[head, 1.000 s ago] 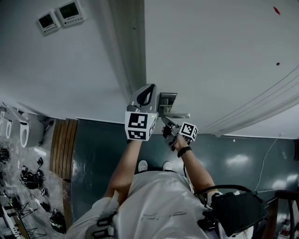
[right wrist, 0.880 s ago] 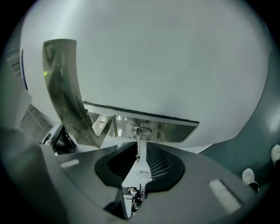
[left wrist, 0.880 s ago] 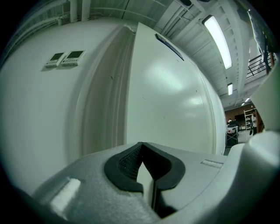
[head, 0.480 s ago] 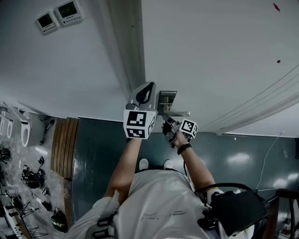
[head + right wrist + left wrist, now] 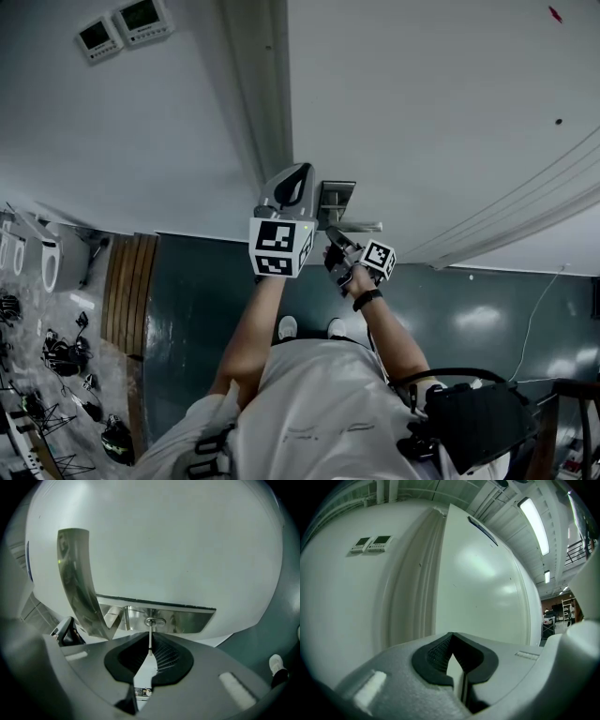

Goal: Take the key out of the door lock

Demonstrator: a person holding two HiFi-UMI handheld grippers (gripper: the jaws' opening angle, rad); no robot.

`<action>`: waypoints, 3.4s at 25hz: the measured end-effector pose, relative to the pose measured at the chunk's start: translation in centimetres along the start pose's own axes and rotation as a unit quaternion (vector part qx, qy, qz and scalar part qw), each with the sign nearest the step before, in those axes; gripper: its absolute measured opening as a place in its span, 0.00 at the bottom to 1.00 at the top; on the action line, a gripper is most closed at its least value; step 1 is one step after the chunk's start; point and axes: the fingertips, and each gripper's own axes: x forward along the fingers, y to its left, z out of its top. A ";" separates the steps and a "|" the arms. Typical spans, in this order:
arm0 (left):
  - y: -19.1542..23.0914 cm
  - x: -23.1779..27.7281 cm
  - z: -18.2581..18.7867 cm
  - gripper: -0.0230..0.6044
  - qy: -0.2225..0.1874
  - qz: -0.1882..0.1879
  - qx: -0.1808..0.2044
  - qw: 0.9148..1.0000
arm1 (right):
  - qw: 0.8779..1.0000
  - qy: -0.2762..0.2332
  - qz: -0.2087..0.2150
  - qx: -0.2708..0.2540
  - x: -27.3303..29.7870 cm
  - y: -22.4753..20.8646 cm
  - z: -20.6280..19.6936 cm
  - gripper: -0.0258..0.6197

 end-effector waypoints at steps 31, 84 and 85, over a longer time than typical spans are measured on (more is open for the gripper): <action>-1.1 -0.4 0.2 0.04 0.001 -0.016 0.001 1.000 | 0.997 -0.003 0.054 0.054 -4.4 -0.8 -3.8 0.08; -13.4 -26.5 1.6 0.04 -0.096 0.001 -0.011 0.995 | 0.784 -0.176 -0.093 -0.588 -25.2 26.8 -14.6 0.08; -13.9 -26.3 1.8 0.04 -0.097 0.003 -0.009 0.995 | 0.783 -0.177 -0.093 -0.589 -25.6 27.0 -14.2 0.08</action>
